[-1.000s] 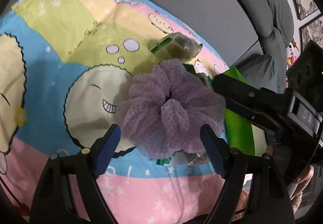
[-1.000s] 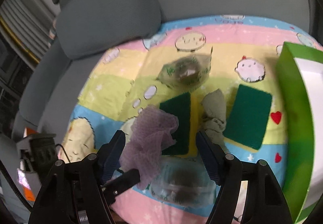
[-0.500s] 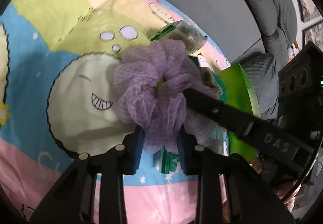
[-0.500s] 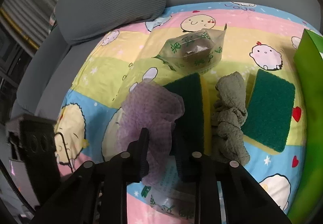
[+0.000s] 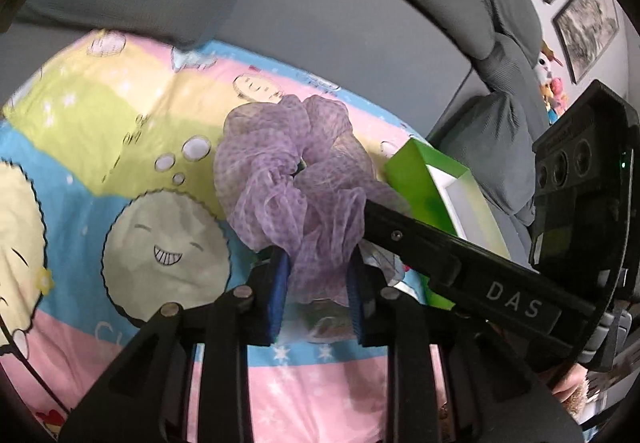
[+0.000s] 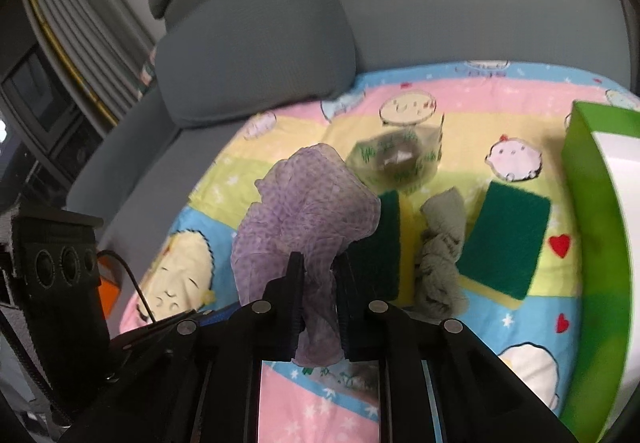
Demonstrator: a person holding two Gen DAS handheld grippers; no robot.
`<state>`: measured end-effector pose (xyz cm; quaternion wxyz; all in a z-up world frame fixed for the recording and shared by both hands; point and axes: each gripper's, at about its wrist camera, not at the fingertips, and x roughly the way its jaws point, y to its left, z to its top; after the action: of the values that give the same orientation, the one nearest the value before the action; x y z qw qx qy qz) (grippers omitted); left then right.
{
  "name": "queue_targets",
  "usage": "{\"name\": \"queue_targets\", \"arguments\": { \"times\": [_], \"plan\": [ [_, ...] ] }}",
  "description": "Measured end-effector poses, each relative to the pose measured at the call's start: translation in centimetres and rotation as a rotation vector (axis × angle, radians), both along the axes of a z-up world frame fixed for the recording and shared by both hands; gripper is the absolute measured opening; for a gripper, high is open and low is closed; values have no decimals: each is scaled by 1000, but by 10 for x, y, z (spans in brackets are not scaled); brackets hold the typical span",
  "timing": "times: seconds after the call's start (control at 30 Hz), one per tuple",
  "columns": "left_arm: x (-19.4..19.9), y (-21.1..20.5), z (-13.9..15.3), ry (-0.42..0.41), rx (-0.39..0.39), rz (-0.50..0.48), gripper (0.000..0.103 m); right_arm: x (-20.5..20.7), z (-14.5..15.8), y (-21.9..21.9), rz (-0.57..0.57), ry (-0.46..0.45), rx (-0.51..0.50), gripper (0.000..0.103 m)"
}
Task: Organize objects
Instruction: 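Carry the purple bath puff over the white box with the left gripper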
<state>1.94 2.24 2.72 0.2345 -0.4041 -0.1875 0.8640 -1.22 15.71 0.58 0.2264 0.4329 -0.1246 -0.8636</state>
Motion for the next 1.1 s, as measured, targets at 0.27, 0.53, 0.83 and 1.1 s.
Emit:
{"name": "queue_targets", "arguments": {
  "times": [0.27,0.53,0.83,1.1],
  "plan": [
    [6,35,27,87,-45,-68,24,25,33,34,-61,97,-3,17],
    [16,79,43,140,-73,-147,23,48,47,81,-152,134,-22,17],
    [26,128,52,202,-132,-217,23,67,52,135,-233,162,-83,17],
    [25,165,46,211,-161,-275,23,78,46,169,-313,161,-64,17]
  ]
}}
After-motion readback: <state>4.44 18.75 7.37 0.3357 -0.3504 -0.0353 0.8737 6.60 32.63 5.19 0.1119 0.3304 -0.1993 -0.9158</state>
